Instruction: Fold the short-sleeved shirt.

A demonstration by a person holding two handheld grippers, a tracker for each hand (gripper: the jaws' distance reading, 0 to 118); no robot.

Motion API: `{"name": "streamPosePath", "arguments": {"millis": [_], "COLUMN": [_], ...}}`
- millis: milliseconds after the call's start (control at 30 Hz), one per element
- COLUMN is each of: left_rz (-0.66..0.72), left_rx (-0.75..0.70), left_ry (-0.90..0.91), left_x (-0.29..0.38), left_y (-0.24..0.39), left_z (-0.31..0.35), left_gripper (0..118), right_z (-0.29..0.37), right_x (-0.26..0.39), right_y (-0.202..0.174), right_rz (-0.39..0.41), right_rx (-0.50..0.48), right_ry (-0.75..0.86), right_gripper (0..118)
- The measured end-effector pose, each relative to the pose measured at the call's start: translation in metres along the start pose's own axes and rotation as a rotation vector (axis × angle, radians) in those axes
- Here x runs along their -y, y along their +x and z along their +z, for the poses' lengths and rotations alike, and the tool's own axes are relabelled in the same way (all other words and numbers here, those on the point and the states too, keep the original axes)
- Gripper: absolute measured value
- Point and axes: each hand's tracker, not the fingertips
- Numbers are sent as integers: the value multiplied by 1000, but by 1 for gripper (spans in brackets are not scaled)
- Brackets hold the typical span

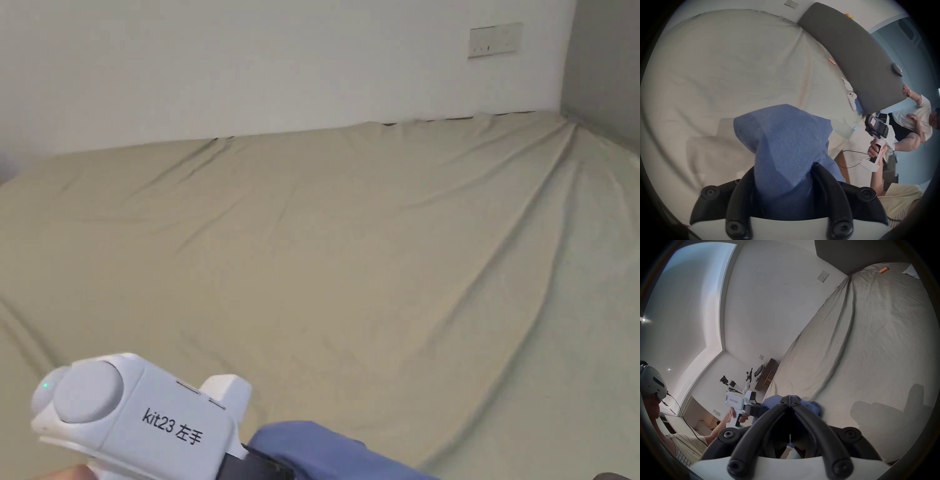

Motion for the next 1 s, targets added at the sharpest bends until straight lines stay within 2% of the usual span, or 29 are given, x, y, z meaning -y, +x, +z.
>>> {"name": "streamPosePath", "arguments": {"millis": [167,267,333,367,433,500,533,567,600,667,733,833,867,933,1000], "left_rz": [195,277,290,346,345,367,425,458,483,489,500,593,598,603,545], "left_rx": [-155,-313,-412,-466,-468,-444,-457,-474,-515,-592,-560,-503,-522,-650,-738], "left_ry": [211,267,208,189,138,163,183,188,183,168,194,263,271,340,440], "left_x": [19,29,38,43,53,61,63,64,66,73,82,95,97,97,91], "left_y": [-91,-146,-180,-189,-211,-228,-238,-245,-252,-263,-264,-274,-258,-222,-181], "left_z": [78,115,125,125,124,120,116,111,106,104,115,148,158,176,191], "left_gripper": [35,35,35,35,35,37,42,55,77,101,103,103,103,103,103], "right_z": [-19,-33,-42,-46,-50,-56,-58,-60,-61,-62,-61,-60,-60,-59,-59], "right_x": [7,10,12,13,11,10,8,7,7,5,5,3,2,2,0], "right_y": [-10,-22,-31,-33,-37,-42,-44,-45,-47,-50,-50,-49,-49,-50,-59], "right_rz": [11,51,74,77,86,93,96,106,118,135,140,138,135,142,189], "right_rx": [-15,-7,-19,-34,-67,-79,-81,-84,-79,-69,-63,-71,-77,-81,-63], "right_ry": [-30,-74,-75,-69,-55,-49,-47,-47,-51,-65,-68,-52,-47,-39,-34], "right_gripper": [0,0,0,0,0,0,0,0,0,0,0,0,0,0,0]}}
